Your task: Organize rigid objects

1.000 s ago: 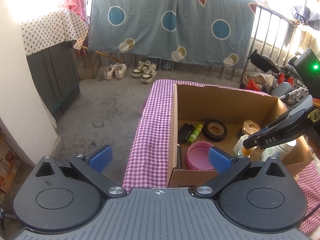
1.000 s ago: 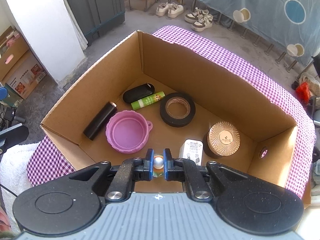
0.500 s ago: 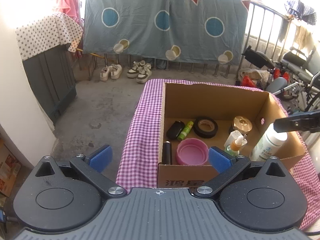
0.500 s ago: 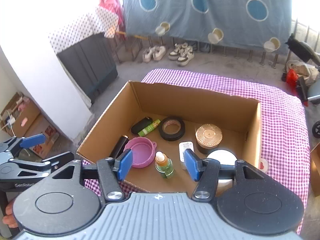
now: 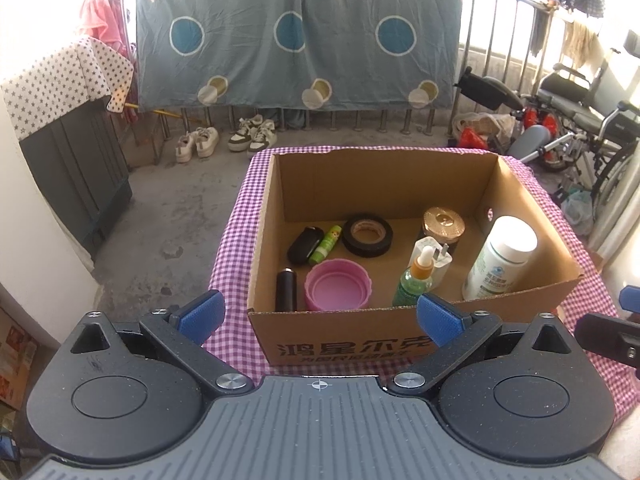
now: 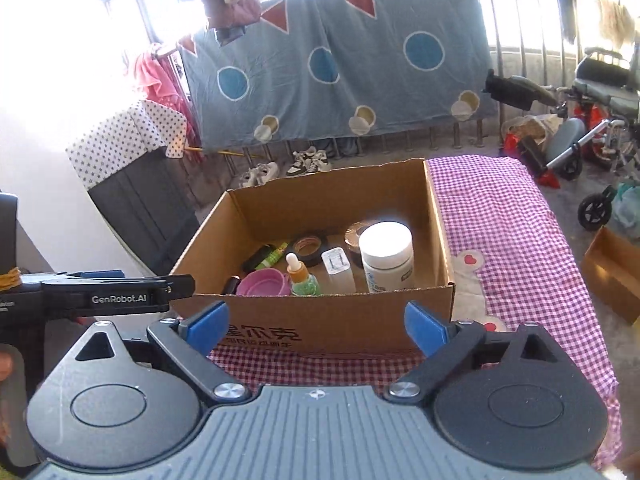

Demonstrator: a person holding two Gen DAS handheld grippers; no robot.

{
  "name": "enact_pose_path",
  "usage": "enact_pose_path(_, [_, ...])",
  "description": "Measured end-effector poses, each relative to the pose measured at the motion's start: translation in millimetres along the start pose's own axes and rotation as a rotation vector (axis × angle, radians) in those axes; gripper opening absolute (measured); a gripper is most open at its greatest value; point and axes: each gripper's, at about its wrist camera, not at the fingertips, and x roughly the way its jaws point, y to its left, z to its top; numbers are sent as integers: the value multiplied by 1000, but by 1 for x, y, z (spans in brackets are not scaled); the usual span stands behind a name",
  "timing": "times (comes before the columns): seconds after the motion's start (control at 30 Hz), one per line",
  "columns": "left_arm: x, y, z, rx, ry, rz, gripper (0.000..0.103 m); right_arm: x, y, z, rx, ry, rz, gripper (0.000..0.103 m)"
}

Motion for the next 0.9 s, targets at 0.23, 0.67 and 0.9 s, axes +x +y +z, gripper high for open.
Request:
enact_pose_path(0.23, [7, -7, 0, -15, 25, 38, 103, 32, 9, 7, -38, -12, -58, 99])
enact_pose_path(0.67, [10, -8, 4, -17, 22, 45, 103, 52, 8, 6, -35, 27, -100, 100])
enact_pose_path(0.9, [11, -10, 6, -8, 13, 63, 103, 56, 6, 6, -33, 38, -104, 100])
